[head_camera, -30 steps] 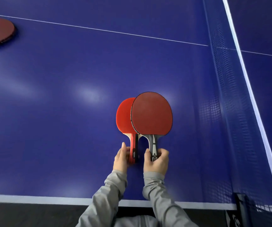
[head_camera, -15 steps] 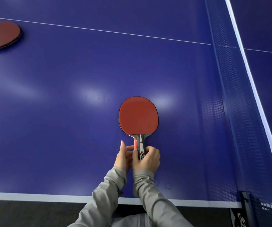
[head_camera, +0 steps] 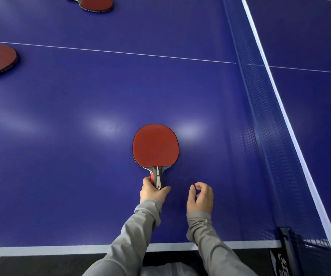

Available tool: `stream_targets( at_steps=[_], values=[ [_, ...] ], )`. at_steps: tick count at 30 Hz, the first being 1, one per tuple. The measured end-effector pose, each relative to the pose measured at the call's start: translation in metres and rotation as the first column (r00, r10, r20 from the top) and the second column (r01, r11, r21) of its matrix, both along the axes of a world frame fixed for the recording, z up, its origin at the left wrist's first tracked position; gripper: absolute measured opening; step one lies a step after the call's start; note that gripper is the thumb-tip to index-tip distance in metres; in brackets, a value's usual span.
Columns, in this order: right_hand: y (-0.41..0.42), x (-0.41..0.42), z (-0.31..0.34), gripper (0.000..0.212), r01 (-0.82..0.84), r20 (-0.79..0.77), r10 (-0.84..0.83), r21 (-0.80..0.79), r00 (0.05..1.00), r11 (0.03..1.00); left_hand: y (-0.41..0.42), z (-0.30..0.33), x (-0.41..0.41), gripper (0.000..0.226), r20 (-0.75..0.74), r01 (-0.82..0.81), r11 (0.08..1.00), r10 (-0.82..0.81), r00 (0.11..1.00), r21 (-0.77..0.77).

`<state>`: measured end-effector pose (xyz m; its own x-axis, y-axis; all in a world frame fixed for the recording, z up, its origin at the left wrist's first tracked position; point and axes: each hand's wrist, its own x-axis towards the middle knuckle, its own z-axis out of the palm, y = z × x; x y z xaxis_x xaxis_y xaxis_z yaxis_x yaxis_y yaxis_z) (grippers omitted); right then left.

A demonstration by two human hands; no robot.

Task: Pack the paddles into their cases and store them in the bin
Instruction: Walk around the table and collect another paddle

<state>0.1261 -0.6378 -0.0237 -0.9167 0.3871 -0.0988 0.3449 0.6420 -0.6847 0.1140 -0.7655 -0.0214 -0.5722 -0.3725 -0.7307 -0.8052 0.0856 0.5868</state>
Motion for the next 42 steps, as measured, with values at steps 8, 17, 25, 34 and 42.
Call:
stream_targets(
  at_steps=[8, 17, 25, 34, 42],
  values=[
    [0.043, 0.007, 0.0, 0.016, -0.08, 0.063, 0.076, 0.075, 0.995, 0.994, -0.002, 0.001, 0.001, 0.033, -0.008, -0.033, 0.996, 0.032, 0.999, -0.08],
    [0.06, 0.011, -0.002, 0.015, -0.116, 0.045, 0.113, 0.061, 0.993, 0.991, -0.003, 0.002, 0.013, 0.014, -0.03, -0.119, 0.985, 0.116, 0.993, -0.128],
    [0.064, 0.012, -0.002, 0.015, -0.184, 0.047, 0.182, 0.047, 0.982, 0.982, 0.001, 0.015, 0.035, 0.01, -0.108, -0.204, 0.974, 0.194, 0.975, -0.098],
    [0.05, 0.032, 0.011, 0.015, -0.144, 0.023, 0.143, 0.048, 0.989, 0.988, -0.013, 0.038, 0.048, 0.026, -0.171, -0.114, 0.986, 0.092, 0.981, -0.119],
    [0.028, 0.087, 0.019, 0.022, -0.046, 0.035, 0.042, 0.114, 0.999, 0.992, -0.037, 0.042, 0.078, 0.023, -0.195, 0.068, 0.992, -0.089, 0.977, -0.108]
  ],
)
